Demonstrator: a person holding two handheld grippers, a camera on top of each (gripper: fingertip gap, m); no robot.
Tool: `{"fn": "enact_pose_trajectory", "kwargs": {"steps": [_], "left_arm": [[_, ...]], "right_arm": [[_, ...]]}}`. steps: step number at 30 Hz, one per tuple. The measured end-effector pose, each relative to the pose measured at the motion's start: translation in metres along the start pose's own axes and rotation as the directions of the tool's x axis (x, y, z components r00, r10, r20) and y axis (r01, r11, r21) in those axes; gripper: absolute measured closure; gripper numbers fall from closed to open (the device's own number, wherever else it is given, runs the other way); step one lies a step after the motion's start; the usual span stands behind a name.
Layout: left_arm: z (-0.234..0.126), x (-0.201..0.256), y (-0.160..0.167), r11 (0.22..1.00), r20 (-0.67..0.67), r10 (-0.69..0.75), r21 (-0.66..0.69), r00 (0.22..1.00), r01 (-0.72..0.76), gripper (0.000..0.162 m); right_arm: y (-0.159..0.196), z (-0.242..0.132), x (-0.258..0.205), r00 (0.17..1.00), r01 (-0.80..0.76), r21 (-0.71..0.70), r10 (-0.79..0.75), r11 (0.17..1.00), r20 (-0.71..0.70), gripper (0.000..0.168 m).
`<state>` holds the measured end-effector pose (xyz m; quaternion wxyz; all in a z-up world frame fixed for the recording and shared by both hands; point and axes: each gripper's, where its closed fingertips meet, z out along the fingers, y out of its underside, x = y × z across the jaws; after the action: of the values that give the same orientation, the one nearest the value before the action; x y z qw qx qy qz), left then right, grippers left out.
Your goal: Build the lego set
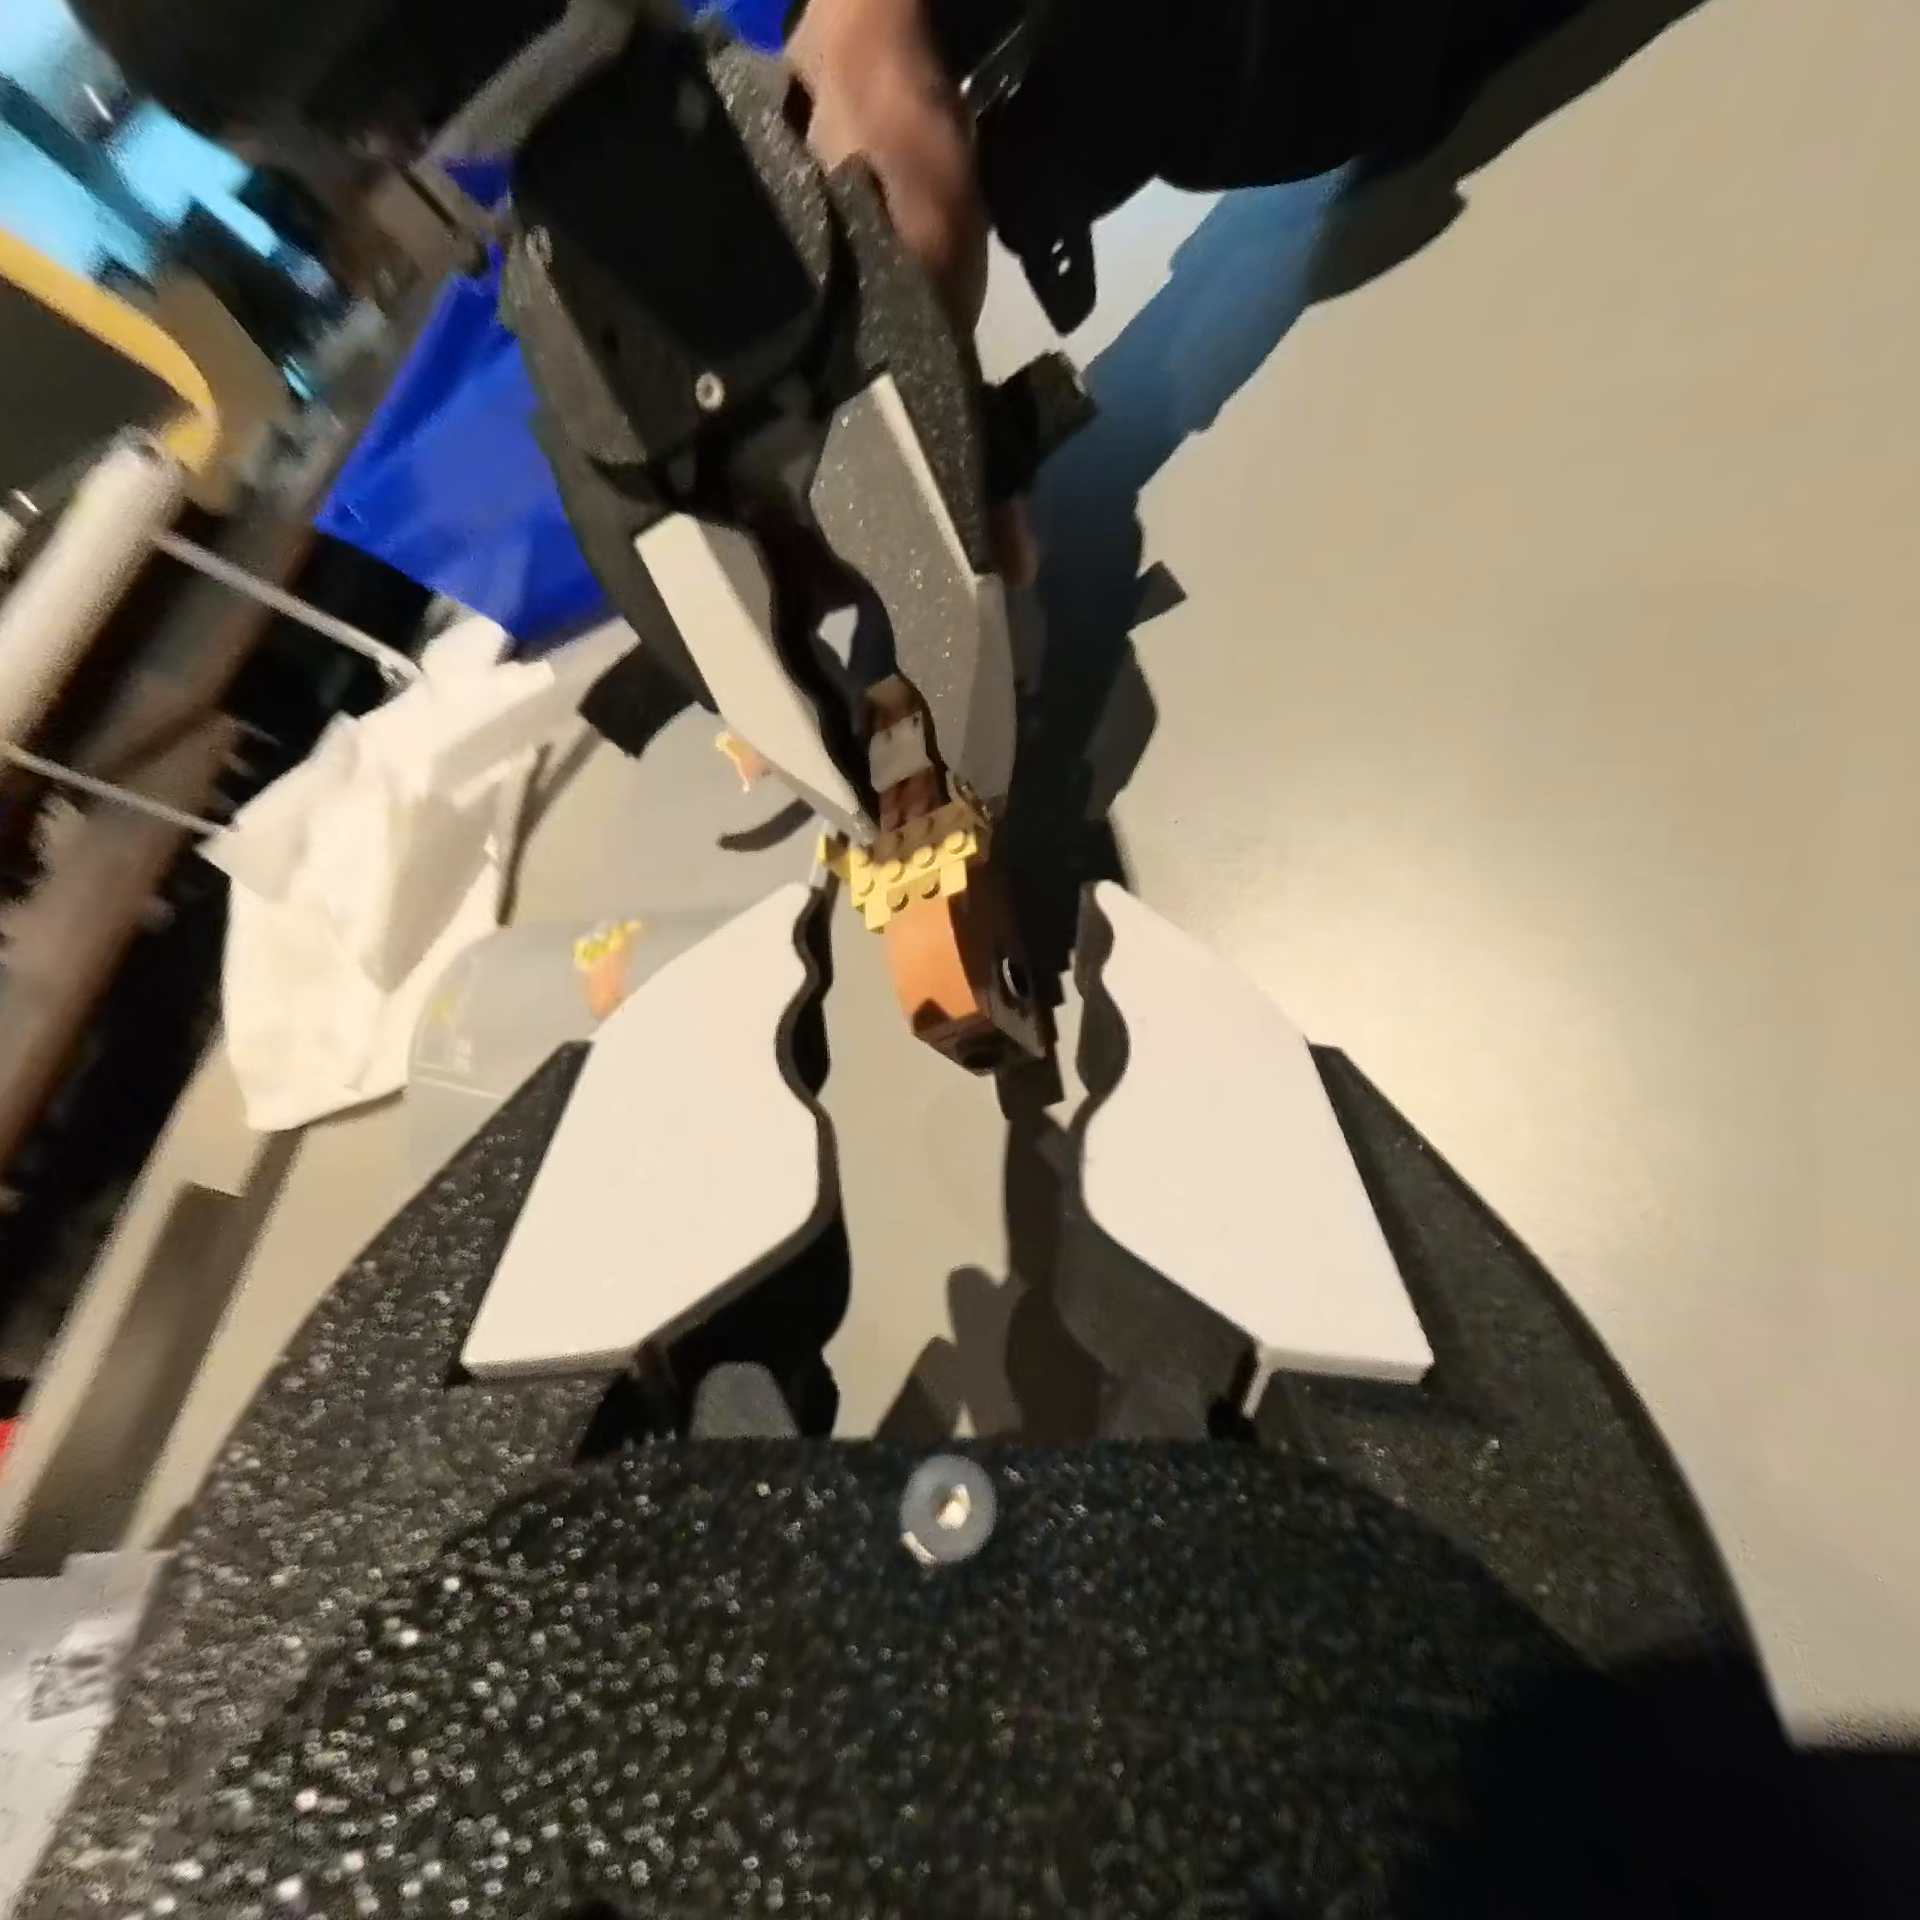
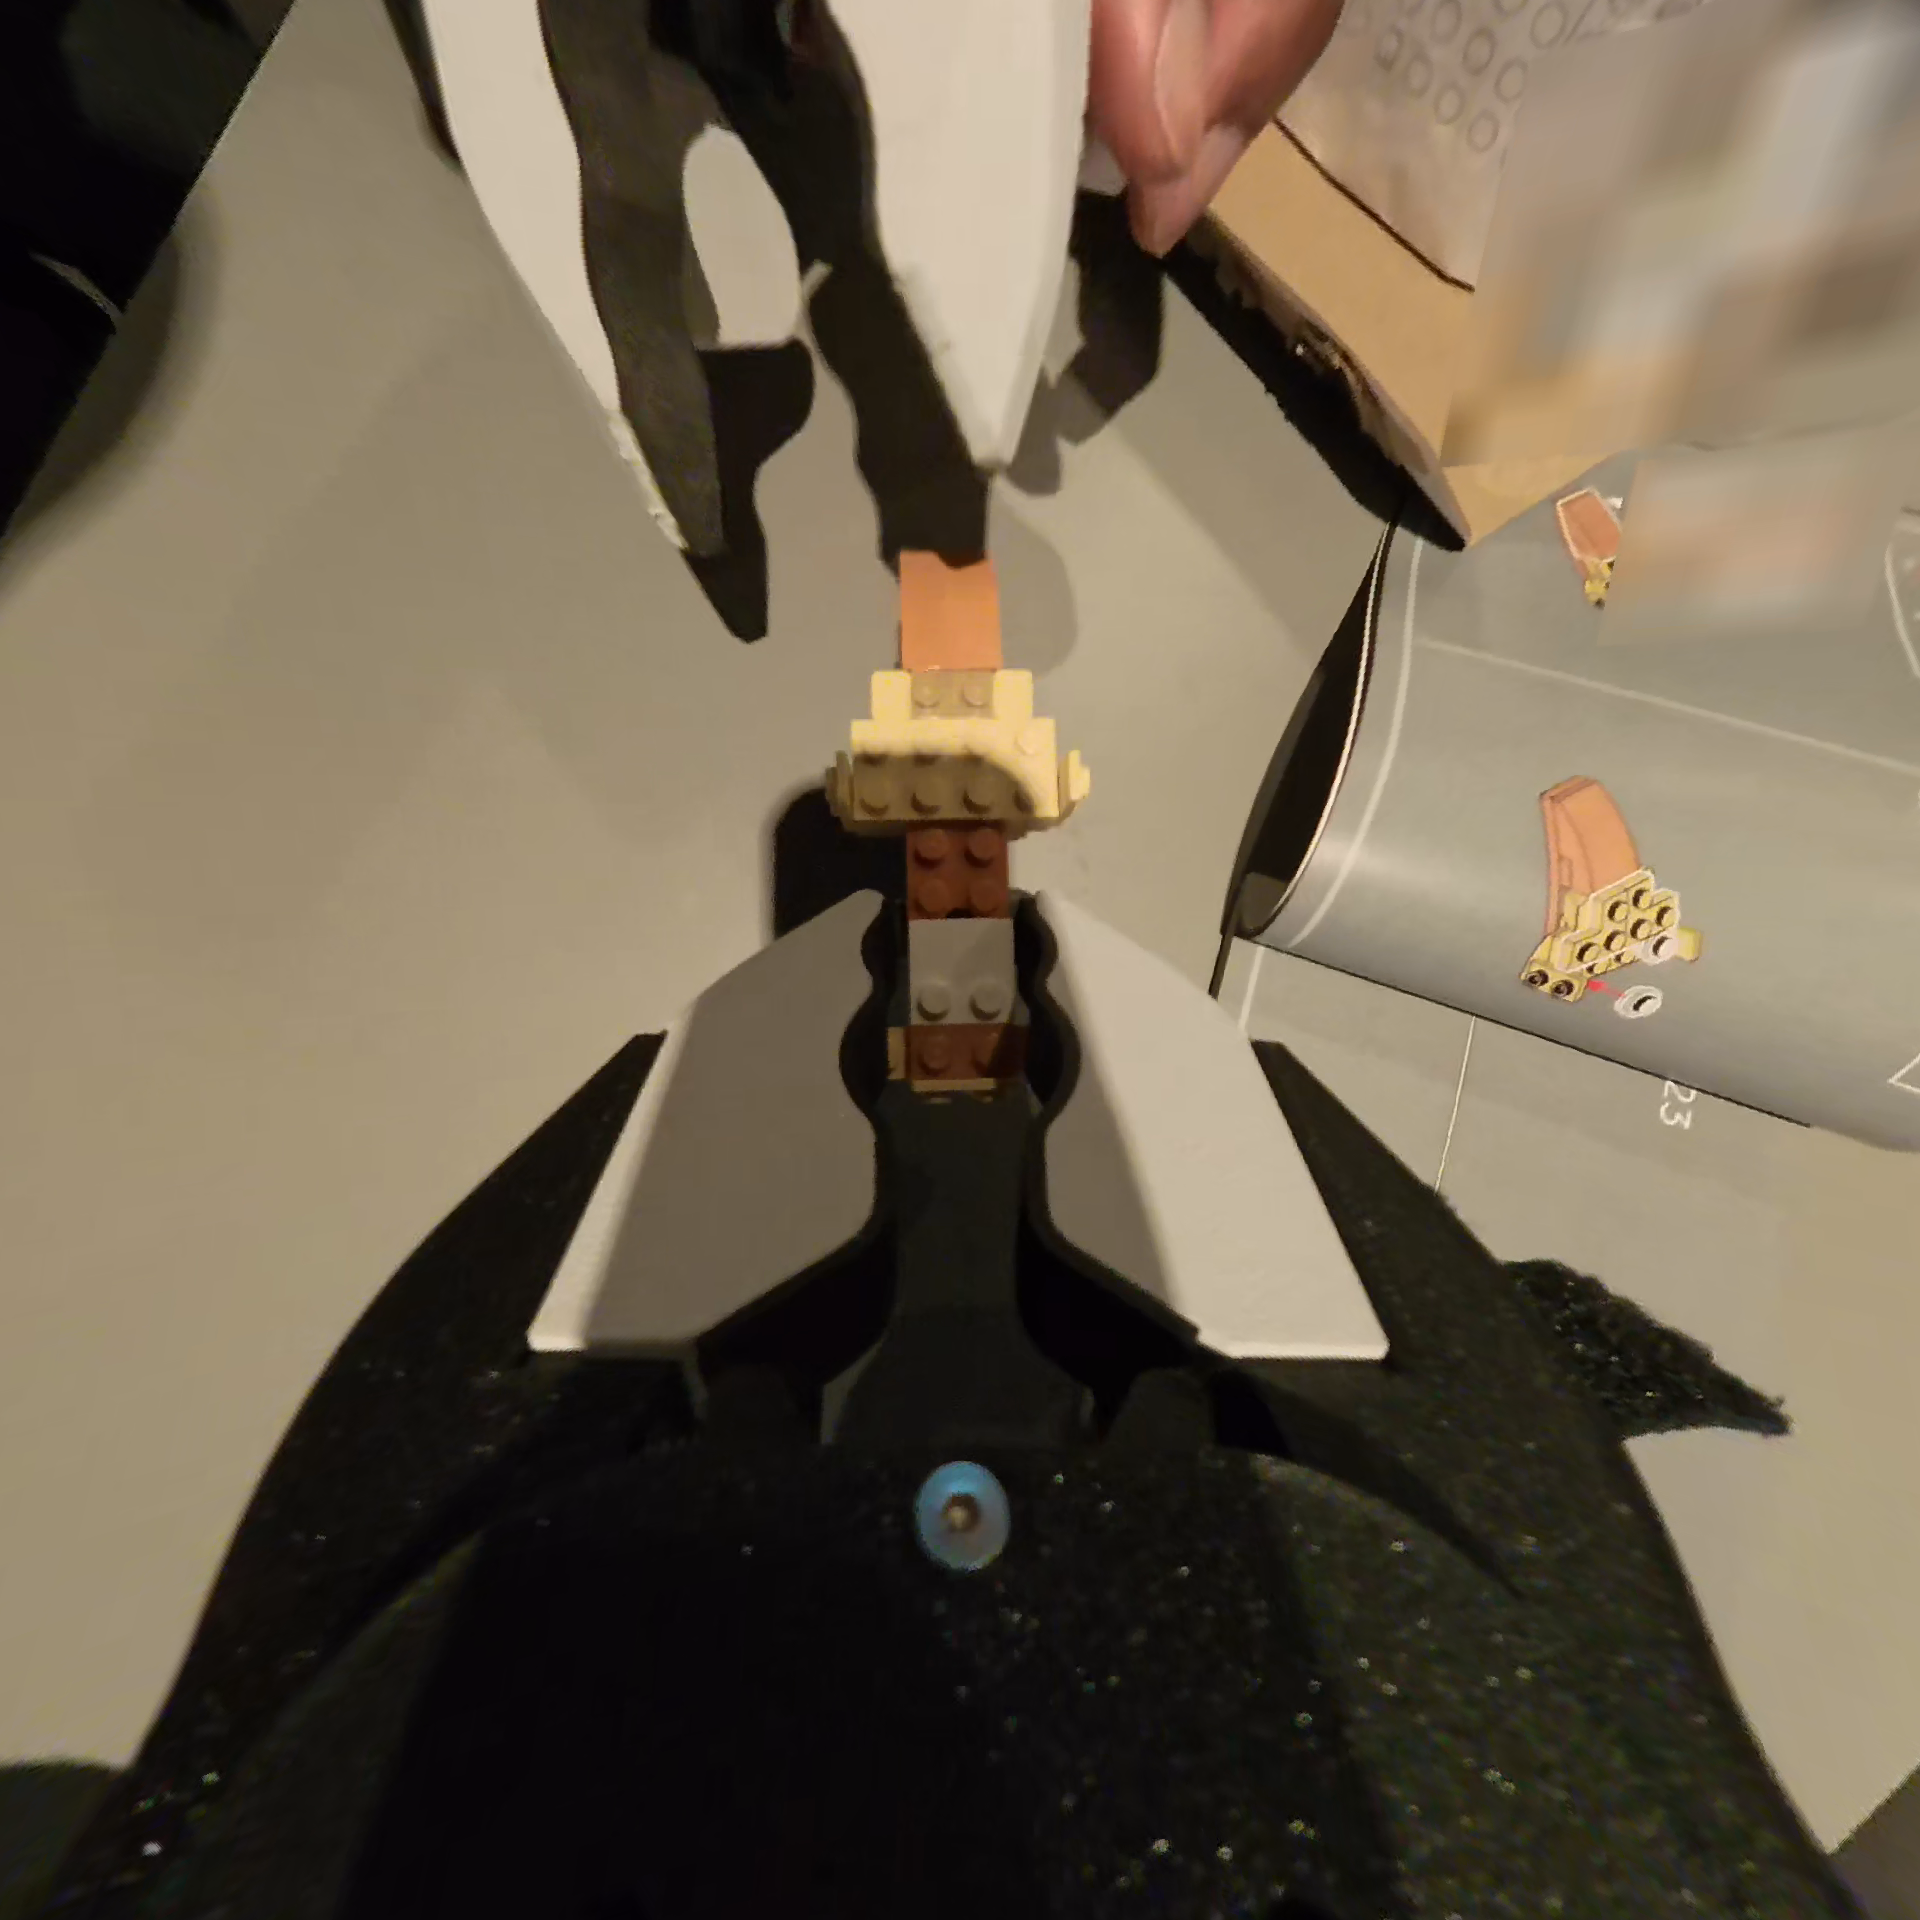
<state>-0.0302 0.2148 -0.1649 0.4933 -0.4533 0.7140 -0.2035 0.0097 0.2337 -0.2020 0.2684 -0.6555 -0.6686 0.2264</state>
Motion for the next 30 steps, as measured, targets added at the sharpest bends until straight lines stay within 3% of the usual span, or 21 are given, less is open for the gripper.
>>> {"fn": "enact_pose_trajectory", "kwargs": {"steps": [6,13,22,30], "left_arm": [[0.002,-0.001,0.005,0.983,0.070,0.186,-0.016,0.980,-0.185,0.114],[0.008,0.001,0.021,0.918,0.101,0.387,-0.133,0.916,-0.373,0.108],[0.007,-0.006,0.028,0.844,0.214,0.536,-0.146,0.817,-0.516,0.112],[0.010,-0.009,0.013,0.791,0.220,0.611,-0.116,0.761,-0.601,0.093]], "right_arm": [[0.001,-0.001,0.000,1.000,0.002,0.031,-0.002,1.000,0.015,0.146],[0.002,-0.002,0.002,1.000,-0.008,0.063,0.006,0.998,0.025,0.146],[-0.004,-0.013,0.001,0.999,-0.023,0.122,0.017,0.992,0.050,0.146],[-0.012,-0.020,-0.005,0.996,-0.039,0.159,0.025,0.987,0.090,0.146]]}}
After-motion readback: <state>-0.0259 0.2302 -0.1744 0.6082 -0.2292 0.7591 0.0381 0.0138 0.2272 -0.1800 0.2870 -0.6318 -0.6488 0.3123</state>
